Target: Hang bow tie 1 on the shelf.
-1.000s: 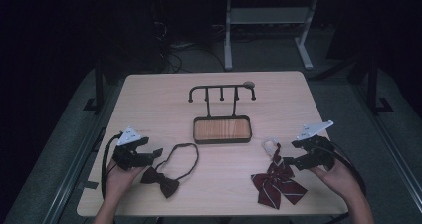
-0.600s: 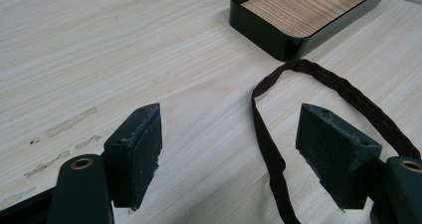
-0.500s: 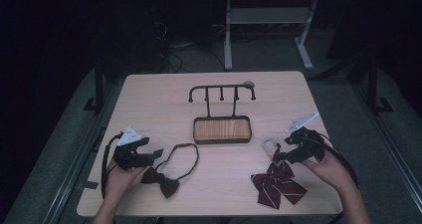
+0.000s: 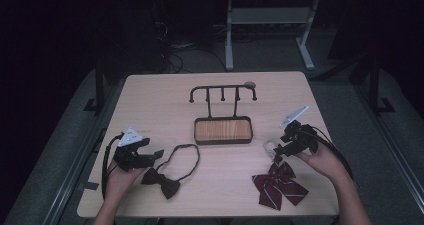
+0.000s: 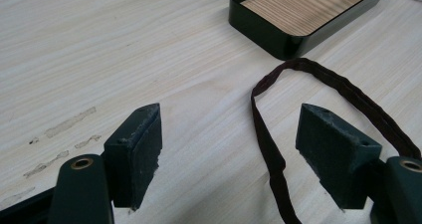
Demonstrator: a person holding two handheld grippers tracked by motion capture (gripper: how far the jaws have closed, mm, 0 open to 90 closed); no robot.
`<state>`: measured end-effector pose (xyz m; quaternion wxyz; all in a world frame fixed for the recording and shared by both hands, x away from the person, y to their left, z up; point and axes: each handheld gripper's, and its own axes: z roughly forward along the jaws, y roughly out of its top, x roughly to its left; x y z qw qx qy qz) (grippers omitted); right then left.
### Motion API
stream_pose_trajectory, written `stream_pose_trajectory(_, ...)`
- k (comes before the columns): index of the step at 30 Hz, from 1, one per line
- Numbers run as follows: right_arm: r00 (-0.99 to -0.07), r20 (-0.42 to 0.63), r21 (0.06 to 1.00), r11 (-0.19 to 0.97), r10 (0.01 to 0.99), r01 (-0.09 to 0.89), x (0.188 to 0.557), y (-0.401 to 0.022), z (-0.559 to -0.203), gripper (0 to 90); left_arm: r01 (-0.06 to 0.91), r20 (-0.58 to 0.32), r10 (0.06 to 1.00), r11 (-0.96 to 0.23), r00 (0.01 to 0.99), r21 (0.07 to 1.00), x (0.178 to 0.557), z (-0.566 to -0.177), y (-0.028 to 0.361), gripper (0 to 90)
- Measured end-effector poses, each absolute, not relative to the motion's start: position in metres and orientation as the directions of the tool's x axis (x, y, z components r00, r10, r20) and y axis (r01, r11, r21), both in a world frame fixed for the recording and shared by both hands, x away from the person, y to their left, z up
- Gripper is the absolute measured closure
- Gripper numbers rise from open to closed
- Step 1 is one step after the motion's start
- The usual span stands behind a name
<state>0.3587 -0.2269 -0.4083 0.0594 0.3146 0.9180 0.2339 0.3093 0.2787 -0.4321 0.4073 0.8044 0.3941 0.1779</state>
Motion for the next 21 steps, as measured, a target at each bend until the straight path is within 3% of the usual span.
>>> stream_pose_trajectory(21,-0.752,0.038,0.397,0.681,0.658,0.616,0.386,-0.224,-0.426,56.4,0.492,-0.035,0.776,-0.363,0.629,0.792,0.310,-0.432,0.279,26.7)
